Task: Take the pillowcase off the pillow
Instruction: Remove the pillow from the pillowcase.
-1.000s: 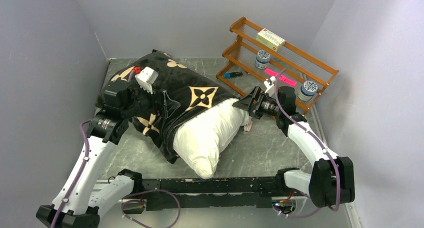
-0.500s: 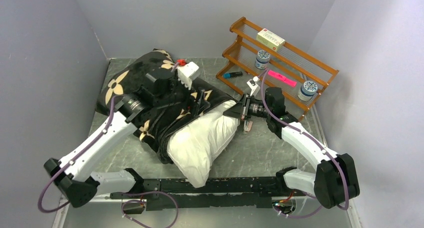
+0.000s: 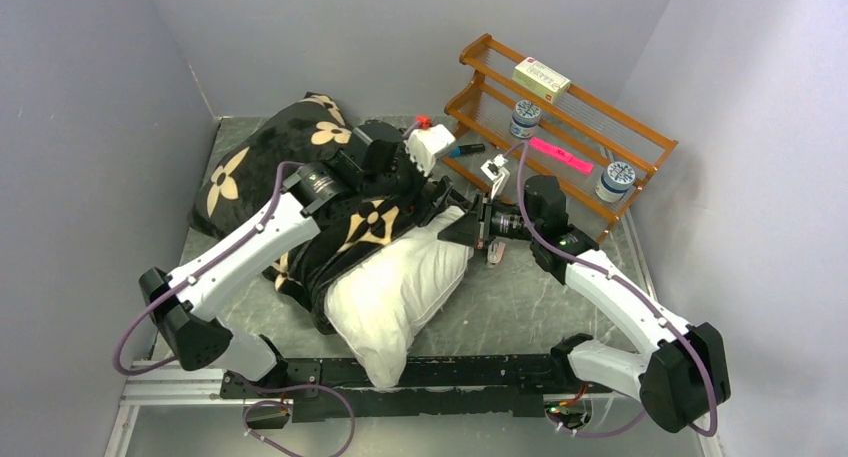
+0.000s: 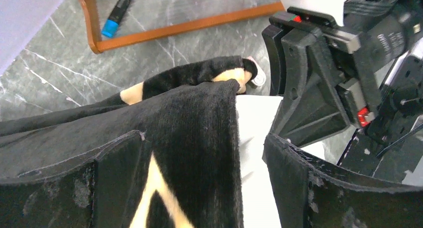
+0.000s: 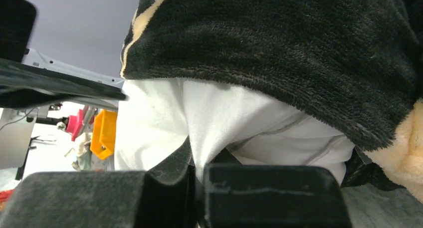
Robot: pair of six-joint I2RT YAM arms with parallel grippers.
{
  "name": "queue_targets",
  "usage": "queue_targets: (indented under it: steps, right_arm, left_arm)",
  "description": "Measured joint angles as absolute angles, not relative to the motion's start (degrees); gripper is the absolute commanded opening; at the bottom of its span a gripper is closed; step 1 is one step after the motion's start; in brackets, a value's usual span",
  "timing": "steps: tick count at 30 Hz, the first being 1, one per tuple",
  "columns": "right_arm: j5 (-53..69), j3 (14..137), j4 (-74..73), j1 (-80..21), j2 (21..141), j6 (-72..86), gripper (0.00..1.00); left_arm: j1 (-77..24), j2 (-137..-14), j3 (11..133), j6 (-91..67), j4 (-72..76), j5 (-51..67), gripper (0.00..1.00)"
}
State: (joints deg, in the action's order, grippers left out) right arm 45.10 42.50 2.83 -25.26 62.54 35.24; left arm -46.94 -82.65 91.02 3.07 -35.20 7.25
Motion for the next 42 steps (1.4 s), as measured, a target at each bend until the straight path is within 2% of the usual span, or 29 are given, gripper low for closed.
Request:
queue_targets:
  steps: [13, 19, 22, 25, 28, 32, 42]
  right_arm:
    - [42.02, 43.70, -0.64, -29.50, 60.86, 31.73, 0.00]
    - [40.64, 43.77, -2.13, -29.93, 59.75, 30.50, 0.00]
    - [40.03, 43.77, -3.01, -29.95, 59.00, 29.95, 0.00]
    - [39.11, 43.77, -3.90, -30.00, 58.04, 29.52, 0.00]
    - [37.85, 43.77, -4.89, -30.17, 56.73, 29.04, 0.00]
    - [35.77, 43.86, -7.40, -30.50, 53.71, 27.62, 0.00]
    - [29.98, 48.03, -14.70, -30.98, 48.88, 24.08, 0.00]
  left_arm:
    - [-48.71, -91.88, 95.13, 6.00, -38.92, 1.34, 0.96]
    - [-48.90, -93.19, 95.13, 5.02, -38.92, -6.20, 0.88]
    - [-49.30, -93.51, 95.13, 3.92, -39.07, -12.49, 0.78]
    - [-49.28, -93.93, 95.13, 2.72, -39.33, -17.12, 0.63]
    - [-48.86, -94.30, 95.13, 1.80, -39.29, -19.77, 0.36]
    - [-46.46, -94.59, 95.13, 0.71, -39.31, -20.86, 0.07]
    - [-36.73, -94.59, 94.83, -1.45, -39.22, -17.78, 0.05]
